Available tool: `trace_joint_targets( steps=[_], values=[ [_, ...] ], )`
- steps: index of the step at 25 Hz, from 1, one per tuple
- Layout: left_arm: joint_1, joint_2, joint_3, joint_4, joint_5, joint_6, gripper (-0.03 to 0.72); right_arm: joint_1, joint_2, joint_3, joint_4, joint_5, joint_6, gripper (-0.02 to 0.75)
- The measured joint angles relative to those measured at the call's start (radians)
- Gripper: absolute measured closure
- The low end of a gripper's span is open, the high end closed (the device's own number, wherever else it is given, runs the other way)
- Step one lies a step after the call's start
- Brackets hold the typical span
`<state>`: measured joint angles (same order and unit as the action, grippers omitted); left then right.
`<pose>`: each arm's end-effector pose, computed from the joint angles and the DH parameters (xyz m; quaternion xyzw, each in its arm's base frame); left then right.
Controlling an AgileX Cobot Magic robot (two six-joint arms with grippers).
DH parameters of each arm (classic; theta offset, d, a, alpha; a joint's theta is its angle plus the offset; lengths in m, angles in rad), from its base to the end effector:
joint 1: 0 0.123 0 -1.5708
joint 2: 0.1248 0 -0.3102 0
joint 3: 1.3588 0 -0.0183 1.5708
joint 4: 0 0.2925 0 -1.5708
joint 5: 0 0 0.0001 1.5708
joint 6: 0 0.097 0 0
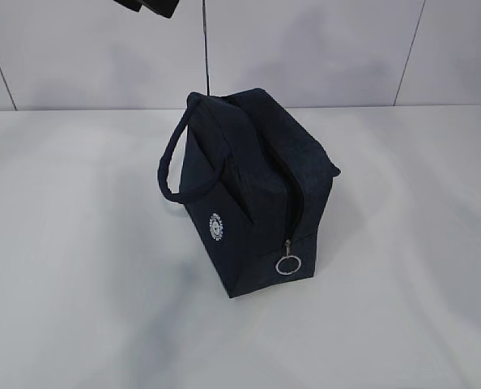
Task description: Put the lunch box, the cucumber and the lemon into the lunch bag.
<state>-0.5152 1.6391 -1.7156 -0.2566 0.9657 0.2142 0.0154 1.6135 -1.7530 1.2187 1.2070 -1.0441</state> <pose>0.3486 -0.2207 0.4259 0.3018 0.8689 -0.1792 0.3490 0.3718 0.0909 0.4897 -0.3626 0.6968 0.3797 0.4886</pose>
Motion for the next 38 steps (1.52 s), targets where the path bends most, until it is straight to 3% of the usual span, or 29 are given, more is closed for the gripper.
trace_joint_targets(
  steps=[5, 9, 13, 19, 25, 38],
  values=[
    [0.000, 0.000, 0.000, 0.001, 0.000, 0.000, 0.367, -0.002, -0.163, 0.012, -0.360, -0.238, 0.228, 0.460],
    [0.000, 0.000, 0.000, 0.002, 0.000, 0.000, 0.367, -0.005, -0.264, 0.032, -0.667, -0.292, 0.395, 0.461],
    [0.000, 0.000, 0.000, 0.002, 0.000, 0.000, 0.367, -0.005, -0.379, 0.157, -0.804, -0.331, 0.458, 0.470],
    [0.000, -0.011, 0.000, -0.002, -0.026, 0.000, 0.367, -0.005, -0.575, 0.530, -0.786, -0.479, 0.443, 0.475],
    [-0.004, -0.083, 0.041, -0.005, -0.089, 0.000, 0.367, -0.005, -0.712, 0.839, -0.573, -0.558, 0.271, 0.475],
    [-0.010, -0.390, 0.412, -0.003, -0.257, 0.000, 0.367, -0.005, -0.709, 1.011, -0.272, -0.509, 0.026, 0.474]
  ],
)
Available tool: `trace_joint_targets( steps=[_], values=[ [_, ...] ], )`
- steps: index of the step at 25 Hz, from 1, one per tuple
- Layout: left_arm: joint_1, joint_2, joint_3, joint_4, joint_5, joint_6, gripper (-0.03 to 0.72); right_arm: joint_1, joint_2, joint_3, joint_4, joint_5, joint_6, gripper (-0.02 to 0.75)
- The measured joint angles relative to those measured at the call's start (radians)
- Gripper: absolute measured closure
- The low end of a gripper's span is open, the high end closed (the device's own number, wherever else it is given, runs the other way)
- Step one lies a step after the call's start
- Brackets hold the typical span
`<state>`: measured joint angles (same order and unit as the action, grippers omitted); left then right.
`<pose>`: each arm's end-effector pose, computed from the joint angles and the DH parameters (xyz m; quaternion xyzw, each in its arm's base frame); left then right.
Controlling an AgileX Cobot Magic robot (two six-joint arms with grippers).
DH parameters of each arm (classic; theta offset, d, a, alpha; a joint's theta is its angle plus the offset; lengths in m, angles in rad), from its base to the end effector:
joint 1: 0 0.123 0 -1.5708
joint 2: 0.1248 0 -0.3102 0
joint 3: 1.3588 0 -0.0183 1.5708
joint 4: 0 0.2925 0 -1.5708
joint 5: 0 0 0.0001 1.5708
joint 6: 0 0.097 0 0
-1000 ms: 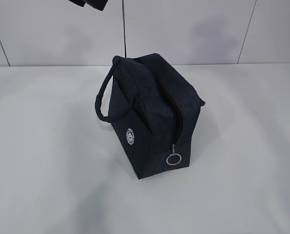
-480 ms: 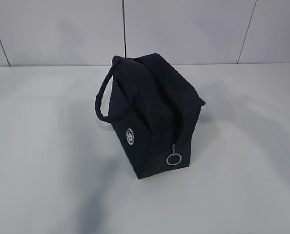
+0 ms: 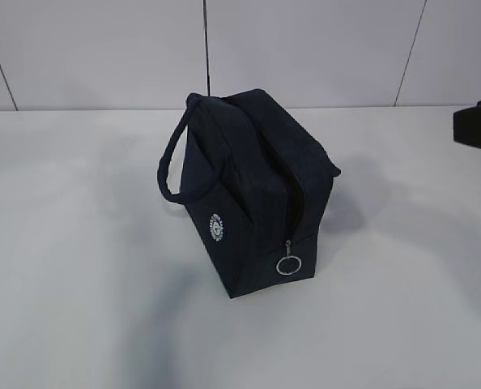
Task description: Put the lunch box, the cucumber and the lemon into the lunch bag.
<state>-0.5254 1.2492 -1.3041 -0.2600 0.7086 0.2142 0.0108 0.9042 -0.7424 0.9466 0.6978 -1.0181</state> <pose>0.2581 -0.1684 0.4367 0.2716 0.8269 -0.1938 0.4527 0.2039 0.0528 0.3433 -0.2225 0.8163 0.1883 0.4988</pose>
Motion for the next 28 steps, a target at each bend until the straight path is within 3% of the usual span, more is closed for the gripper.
trace_joint_targets(
  steps=[5, 9, 21, 28],
  values=[
    [0.000, -0.087, 0.122, 0.000, -0.019, 0.000, 0.367, 0.000, 0.065, 0.012, 0.042, 0.085, -0.041, 0.401],
    [0.000, -0.130, 0.151, 0.002, -0.019, 0.000, 0.367, 0.000, 0.128, 0.012, 0.059, 0.113, -0.047, 0.336],
    [0.000, -0.157, 0.153, 0.002, -0.022, 0.000, 0.367, 0.000, 0.229, 0.012, 0.139, 0.146, -0.068, 0.324],
    [0.000, -0.159, 0.153, 0.013, 0.003, 0.000, 0.378, 0.000, 0.393, 0.012, 0.153, 0.256, -0.227, 0.322]
  ],
)
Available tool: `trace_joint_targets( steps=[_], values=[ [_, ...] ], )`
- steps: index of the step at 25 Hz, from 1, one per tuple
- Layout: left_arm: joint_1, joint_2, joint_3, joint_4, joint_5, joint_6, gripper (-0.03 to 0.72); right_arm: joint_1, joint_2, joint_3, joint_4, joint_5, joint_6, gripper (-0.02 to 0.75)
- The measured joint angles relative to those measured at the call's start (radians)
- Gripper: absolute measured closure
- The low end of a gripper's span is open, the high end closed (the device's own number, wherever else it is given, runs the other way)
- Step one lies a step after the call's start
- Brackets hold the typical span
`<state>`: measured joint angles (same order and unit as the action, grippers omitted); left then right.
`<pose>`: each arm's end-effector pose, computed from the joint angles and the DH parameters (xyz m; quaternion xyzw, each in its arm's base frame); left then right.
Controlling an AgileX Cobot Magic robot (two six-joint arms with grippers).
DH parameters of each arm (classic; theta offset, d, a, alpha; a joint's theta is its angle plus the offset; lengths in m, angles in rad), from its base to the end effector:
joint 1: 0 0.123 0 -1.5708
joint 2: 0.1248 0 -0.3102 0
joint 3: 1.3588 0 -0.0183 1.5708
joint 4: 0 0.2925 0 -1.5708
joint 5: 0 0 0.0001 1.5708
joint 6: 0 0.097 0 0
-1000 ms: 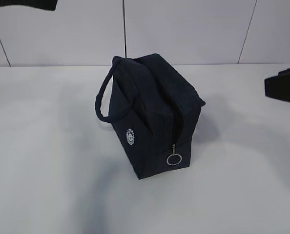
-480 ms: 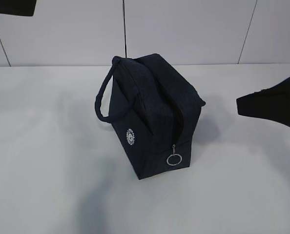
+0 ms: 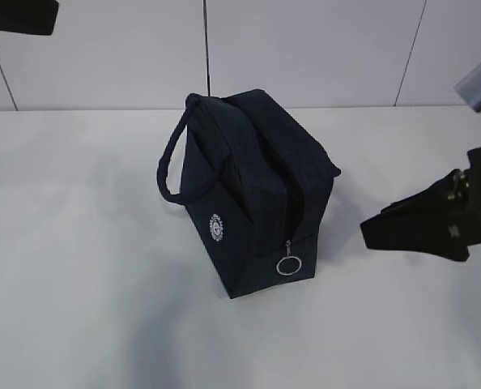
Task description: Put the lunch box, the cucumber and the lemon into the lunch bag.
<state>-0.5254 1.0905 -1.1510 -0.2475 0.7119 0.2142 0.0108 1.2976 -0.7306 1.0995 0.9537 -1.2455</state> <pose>0.2174 -0.1440 0.4249 0.2741 0.8261 -0.1885 0.4549 0.2544 0.0733 0.2532 -0.2795 0.8483 0.3297 0.3058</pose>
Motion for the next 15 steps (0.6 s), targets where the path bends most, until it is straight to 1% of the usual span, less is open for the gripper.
trace_joint_targets(
  steps=[7, 11, 15],
  values=[
    [0.000, 0.000, 0.002, 0.014, 0.033, 0.000, 0.378, 0.000, 0.187, -0.004, 0.104, 0.132, -0.226, 0.316],
    [0.000, 0.000, 0.002, 0.016, 0.050, 0.000, 0.378, 0.000, 0.305, -0.035, 0.147, 0.194, -0.293, 0.316],
    [0.000, 0.000, 0.011, 0.032, 0.069, 0.000, 0.378, -0.020, 0.391, -0.067, 0.186, 0.205, -0.348, 0.316]
  ],
)
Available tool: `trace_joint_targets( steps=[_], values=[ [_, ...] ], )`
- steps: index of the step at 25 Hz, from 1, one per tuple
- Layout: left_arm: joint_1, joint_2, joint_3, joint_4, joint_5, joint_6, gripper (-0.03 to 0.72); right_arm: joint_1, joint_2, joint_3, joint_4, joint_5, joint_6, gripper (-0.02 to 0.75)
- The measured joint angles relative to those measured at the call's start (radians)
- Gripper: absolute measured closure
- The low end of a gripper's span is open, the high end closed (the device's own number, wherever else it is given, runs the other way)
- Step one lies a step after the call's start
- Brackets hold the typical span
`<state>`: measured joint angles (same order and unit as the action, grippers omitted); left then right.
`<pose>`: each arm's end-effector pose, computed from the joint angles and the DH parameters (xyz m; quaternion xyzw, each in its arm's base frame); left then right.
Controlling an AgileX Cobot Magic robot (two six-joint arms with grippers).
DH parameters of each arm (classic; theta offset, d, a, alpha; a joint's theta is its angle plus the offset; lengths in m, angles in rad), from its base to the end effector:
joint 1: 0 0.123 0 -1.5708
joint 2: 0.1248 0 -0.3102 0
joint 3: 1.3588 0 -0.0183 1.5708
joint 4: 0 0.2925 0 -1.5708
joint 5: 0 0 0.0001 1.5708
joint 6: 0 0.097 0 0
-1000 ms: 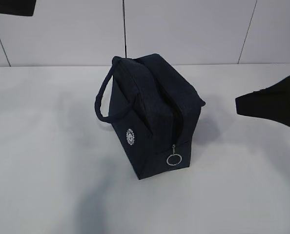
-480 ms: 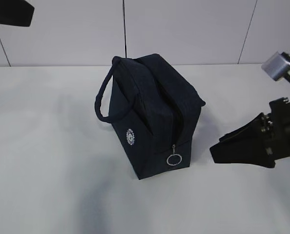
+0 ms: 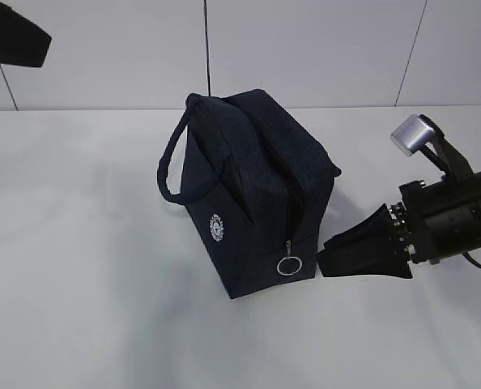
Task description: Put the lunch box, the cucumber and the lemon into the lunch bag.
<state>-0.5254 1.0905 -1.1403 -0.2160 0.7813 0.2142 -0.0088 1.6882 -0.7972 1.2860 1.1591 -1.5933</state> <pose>0.2146 -0.1414 0.4151 0.2892 0.8418 -0.1697 0.4231 0.3002 0.0827 0.1810 -0.3184 0.7950 0.4545 0.2450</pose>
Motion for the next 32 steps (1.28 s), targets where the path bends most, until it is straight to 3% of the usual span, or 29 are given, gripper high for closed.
trace_joint_targets(
  steps=[6, 16, 32],
  values=[
    [0.000, -0.002, 0.121, 0.000, -0.070, 0.000, 0.378, -0.077, 0.059, -0.008, 0.052, 0.000, -0.059, 0.315],
    [0.000, -0.002, 0.346, -0.013, -0.330, 0.000, 0.381, -0.085, 0.133, -0.021, 0.100, 0.000, -0.111, 0.315],
    [0.000, 0.151, 0.385, -0.025, -0.414, 0.000, 0.384, -0.077, 0.235, -0.066, 0.124, -0.002, -0.159, 0.315]
  ],
)
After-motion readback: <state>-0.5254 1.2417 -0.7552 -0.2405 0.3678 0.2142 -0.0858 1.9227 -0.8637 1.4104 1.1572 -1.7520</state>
